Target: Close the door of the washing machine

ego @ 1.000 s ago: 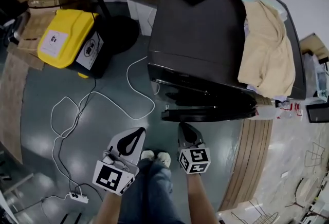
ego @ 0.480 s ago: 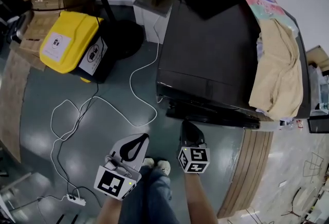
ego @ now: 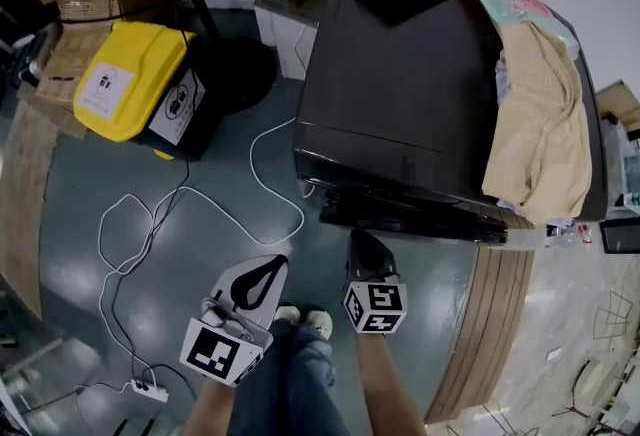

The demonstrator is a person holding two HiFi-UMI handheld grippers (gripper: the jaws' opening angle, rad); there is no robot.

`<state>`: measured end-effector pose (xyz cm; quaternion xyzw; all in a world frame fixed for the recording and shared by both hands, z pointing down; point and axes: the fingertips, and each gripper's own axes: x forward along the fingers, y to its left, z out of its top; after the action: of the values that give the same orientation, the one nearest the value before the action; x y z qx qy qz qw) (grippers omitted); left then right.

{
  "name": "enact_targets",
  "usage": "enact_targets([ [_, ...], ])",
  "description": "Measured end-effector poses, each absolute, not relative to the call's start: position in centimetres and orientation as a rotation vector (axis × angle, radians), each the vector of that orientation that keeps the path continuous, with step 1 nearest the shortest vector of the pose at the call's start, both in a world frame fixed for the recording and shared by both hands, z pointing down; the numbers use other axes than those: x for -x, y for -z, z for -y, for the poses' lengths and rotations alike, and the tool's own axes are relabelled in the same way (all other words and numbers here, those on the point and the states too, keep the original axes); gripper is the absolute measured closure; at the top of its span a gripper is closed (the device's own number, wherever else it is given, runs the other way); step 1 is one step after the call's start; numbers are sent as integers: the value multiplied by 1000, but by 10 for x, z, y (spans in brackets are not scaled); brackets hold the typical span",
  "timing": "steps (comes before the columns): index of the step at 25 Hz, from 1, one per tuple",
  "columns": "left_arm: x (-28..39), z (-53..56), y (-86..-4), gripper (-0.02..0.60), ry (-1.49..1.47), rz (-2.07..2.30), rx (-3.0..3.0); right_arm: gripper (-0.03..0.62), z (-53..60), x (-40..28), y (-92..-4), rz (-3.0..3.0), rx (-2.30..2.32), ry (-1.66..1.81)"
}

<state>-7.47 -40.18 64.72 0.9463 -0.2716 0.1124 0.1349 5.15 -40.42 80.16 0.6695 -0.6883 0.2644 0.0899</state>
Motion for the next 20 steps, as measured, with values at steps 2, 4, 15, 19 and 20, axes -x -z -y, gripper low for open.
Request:
enact_targets([
  [2, 73, 395, -649, 581, -334, 779, -2741, 585, 403, -54, -802, 2035, -2033, -799],
  [4, 73, 391, -648, 581, -337, 776, -2749, 584, 403, -55, -803, 2027, -2072, -814],
  [15, 76, 385, -585, 581, -281, 793, -2803, 583, 399, -72, -713, 2066, -2118, -658],
  [19, 60, 395, -503, 581, -201, 779, -2886, 582, 389, -83, -597, 2105, -2184, -476],
  [20, 54, 398, -479, 581, -173, 775, -2911, 583, 386, -86, -567, 2110, -2203, -428],
])
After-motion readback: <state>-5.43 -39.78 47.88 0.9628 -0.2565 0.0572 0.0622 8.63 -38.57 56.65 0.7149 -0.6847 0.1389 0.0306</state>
